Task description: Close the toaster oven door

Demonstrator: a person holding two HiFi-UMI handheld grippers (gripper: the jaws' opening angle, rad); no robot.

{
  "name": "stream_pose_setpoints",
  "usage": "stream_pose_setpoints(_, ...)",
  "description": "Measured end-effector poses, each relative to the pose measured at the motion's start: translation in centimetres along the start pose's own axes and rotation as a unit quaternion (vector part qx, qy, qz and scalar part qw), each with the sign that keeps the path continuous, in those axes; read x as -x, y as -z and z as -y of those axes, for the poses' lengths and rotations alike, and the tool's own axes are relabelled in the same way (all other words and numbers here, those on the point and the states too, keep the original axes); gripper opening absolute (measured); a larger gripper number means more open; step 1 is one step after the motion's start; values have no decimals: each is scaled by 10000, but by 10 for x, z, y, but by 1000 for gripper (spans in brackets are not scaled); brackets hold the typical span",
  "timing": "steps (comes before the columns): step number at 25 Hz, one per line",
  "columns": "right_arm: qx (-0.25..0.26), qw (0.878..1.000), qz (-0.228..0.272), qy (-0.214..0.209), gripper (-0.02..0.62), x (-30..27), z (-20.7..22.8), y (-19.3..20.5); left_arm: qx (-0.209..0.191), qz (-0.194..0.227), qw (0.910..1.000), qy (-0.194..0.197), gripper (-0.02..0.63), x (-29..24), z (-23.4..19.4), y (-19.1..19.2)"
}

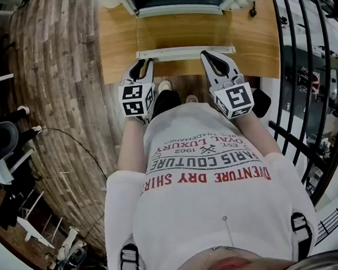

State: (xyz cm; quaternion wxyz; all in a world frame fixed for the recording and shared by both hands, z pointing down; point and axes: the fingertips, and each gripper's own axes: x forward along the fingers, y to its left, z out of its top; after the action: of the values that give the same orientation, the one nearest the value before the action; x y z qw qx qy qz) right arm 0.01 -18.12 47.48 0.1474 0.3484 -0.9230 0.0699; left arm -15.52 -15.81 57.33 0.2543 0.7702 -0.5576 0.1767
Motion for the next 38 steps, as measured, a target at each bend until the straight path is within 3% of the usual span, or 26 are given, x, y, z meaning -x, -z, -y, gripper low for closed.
stream_pose_setpoints(20, 302, 9982, 509, 80, 5, -5, 12, -52, -246, 1091, 9937, -8, 88, 22, -4, -109)
stream_pose_setpoints(38, 400, 9961, 700, 363, 5, -16, 40, -73, -460, 1474, 9880, -14, 89, 9, -17, -176)
